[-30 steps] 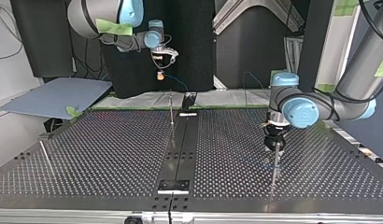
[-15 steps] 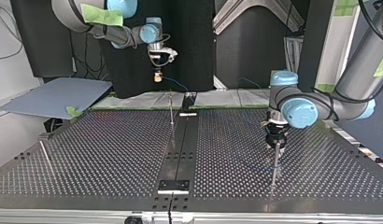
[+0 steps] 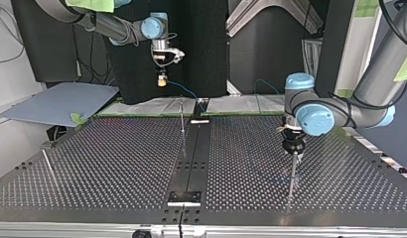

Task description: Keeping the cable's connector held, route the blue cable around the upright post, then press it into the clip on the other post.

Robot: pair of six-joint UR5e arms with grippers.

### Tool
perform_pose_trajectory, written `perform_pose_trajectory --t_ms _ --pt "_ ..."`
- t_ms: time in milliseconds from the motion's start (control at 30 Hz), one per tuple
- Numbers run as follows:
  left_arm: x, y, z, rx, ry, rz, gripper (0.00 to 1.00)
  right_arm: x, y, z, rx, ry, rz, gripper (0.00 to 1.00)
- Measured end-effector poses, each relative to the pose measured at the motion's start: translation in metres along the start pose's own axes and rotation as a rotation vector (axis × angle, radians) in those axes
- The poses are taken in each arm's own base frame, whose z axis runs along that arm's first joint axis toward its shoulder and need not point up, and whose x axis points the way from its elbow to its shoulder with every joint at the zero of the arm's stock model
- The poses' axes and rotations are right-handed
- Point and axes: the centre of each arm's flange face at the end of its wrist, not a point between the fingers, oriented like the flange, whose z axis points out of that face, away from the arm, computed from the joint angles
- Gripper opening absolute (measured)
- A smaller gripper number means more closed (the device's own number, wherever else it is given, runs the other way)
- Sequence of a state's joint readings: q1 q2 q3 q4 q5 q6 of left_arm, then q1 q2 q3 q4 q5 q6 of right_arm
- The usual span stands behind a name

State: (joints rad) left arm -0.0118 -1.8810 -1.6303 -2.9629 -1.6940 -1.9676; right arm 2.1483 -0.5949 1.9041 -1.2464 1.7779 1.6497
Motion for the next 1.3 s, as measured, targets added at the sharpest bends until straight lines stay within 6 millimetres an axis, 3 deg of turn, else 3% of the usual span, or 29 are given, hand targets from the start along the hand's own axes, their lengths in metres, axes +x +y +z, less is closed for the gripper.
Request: perform_pose_trajectory --t_ms 200,500,1000,1300 --pt "0.002 -0.002 -0.003 -0.006 0.014 -0.015 0.99 0.019 0.002 -0.016 0.001 0.001 0.006 0.0" --pt "0.006 -0.001 -0.006 0.004 0.057 -0.093 0.99 0.014 0.008 -0.044 -0.002 -0.045 -0.005 0.0" --pt "0.01 0.007 -0.01 0.018 0.109 -0.241 0.99 0.014 0.01 -0.045 -0.005 -0.047 -0.008 0.0" --pt "0.008 0.011 -0.026 0.065 0.079 -0.326 0.99 0.014 0.01 -0.044 -0.004 -0.041 -0.008 0.0"
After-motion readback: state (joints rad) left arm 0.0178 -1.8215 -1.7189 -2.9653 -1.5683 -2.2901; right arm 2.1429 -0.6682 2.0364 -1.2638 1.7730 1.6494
